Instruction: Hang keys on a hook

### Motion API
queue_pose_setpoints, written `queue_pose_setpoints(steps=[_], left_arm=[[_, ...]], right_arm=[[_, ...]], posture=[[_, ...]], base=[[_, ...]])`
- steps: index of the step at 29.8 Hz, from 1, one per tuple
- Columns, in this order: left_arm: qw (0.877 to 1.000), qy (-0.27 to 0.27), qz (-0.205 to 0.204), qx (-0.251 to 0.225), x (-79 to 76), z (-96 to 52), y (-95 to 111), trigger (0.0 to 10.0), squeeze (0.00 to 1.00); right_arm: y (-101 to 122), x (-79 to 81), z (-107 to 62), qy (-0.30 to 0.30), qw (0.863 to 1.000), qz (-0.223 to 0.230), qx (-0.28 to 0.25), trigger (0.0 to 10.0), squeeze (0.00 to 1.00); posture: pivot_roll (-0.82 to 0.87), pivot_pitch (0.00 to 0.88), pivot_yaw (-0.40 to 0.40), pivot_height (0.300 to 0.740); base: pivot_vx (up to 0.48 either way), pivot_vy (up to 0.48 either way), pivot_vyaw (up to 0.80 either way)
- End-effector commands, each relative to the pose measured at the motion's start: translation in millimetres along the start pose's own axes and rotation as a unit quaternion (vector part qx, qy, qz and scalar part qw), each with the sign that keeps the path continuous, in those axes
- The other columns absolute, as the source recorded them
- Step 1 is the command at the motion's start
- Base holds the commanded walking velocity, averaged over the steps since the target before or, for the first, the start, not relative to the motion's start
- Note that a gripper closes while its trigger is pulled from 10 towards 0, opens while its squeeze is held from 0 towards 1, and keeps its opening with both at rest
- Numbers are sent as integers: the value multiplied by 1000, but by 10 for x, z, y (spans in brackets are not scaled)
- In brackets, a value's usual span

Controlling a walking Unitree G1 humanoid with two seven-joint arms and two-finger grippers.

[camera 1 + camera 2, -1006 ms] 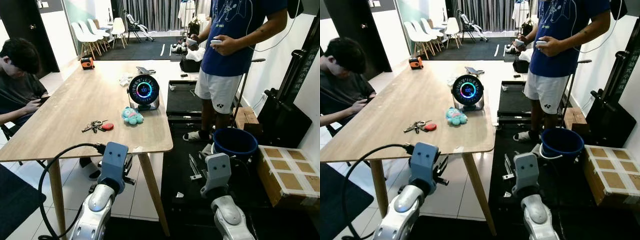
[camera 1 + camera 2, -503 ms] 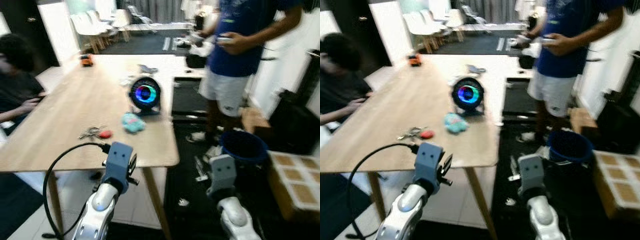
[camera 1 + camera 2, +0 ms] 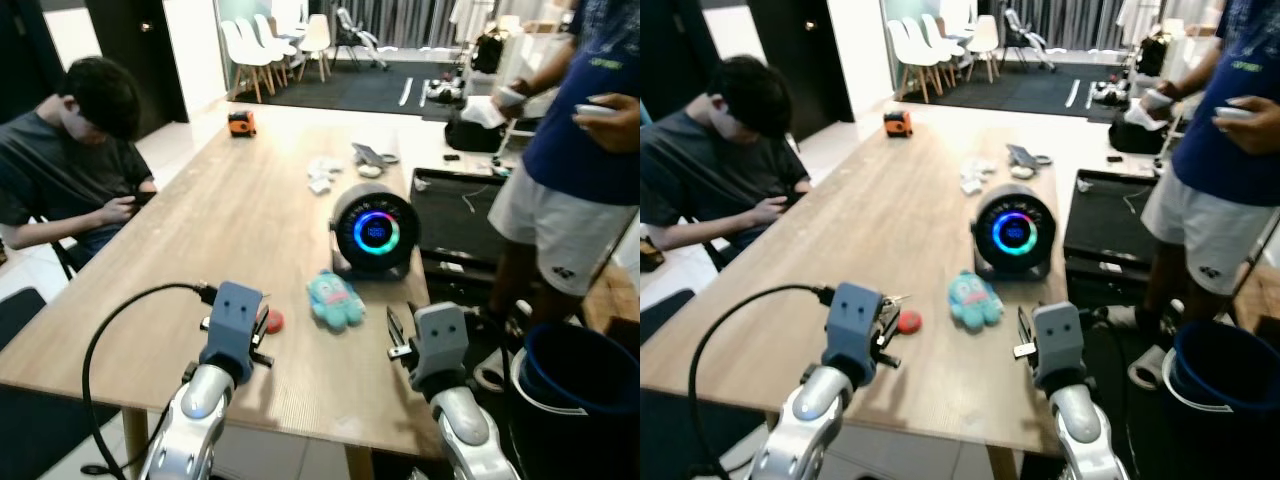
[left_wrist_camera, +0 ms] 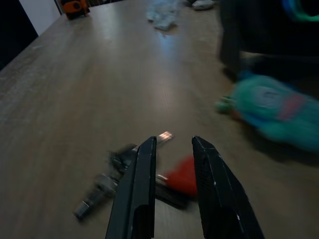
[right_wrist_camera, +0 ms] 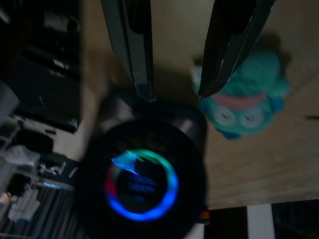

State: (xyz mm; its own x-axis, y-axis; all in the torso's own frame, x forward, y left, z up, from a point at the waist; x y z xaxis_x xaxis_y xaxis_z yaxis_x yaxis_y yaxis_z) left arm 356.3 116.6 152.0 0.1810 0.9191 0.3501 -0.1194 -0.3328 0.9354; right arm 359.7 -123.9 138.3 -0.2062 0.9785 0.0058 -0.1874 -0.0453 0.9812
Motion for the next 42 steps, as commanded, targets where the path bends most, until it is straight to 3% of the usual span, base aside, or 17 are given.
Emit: queue_pose_setpoints(steps=[1, 9, 11, 12, 14, 18, 25, 31, 34, 38, 42], left_arm=[[1000, 2, 1, 7, 14, -18, -36, 10000, 0], [1000, -1, -1, 8, 36, -35, -33, 10000, 0], [1000, -13, 12, 13, 33, -39, -41, 10000, 0], [997, -30, 67, 34, 34, -45, -82, 10000, 0], [995, -33, 81, 39, 37, -46, -94, 10000, 0], [994, -85, 47, 53, -12, -94, 38, 10000, 0], [986, -148, 34, 71, -164, -205, 153, 10000, 0], [985, -130, 47, 107, -273, -122, 80, 10000, 0], [984, -99, 82, 127, -223, -17, 0, 10000, 0], [982, -91, 88, 137, -177, 14, -10, 10000, 0], [977, -77, 107, 165, -29, 17, -98, 10000, 0]], right_arm=[[-46, 41, -19, 4, 1000, 7, 9, 10000, 0], [-41, 57, -26, 8, 1000, 8, 9, 10000, 0], [-36, 56, -29, 7, 1000, 8, 9, 10000, 0], [-27, 46, -34, 7, 1000, 7, 8, 10000, 0], [-25, 43, -35, 7, 1000, 7, 8, 10000, 0], [-24, 18, -47, 5, 1000, 5, 8, 10000, 0], [-30, 13, -53, 4, 1000, 4, 10, 10000, 0], [-37, 27, -37, 5, 1000, 5, 12, 10000, 0], [-30, 49, -38, 7, 1000, 6, 11, 10000, 0], [-28, 55, -47, 7, 1000, 6, 12, 10000, 0], [-34, 44, -88, 5, 1000, 6, 14, 10000, 0]], posture=[[26, 97, 60, 740], [25, 100, 62, 740], [22, 101, 64, 740], [22, 103, 65, 740], [22, 103, 65, 740], [22, 108, 68, 740], [33, 111, 69, 740], [39, 119, 69, 740], [34, 129, 72, 740], [29, 135, 74, 740], [26, 145, 79, 740]], base=[[352, 0, 0], [88, 0, 0], [0, 0, 0], [0, 0, 0], [0, 0, 0], [0, 0, 0], [0, 0, 0], [0, 0, 0], [0, 0, 0], [0, 0, 0], [0, 0, 0]])
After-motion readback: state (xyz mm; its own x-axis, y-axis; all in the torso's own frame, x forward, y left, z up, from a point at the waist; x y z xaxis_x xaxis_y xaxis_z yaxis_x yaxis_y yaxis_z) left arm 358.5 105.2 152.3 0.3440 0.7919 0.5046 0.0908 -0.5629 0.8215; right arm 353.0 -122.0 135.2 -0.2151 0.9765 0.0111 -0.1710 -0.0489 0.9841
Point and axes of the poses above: a point about 5 cm out from each wrist's last joint towards the gripper, its own z axis pointing out of the wrist towards the gripper, its own y axis along the axis of the wrist's last joint, x = y × z, the point moved 6 cm from there along z, pointing out of the wrist towards the gripper, and after that the axes turned 11 degrees about z, right-handed, at the moved point
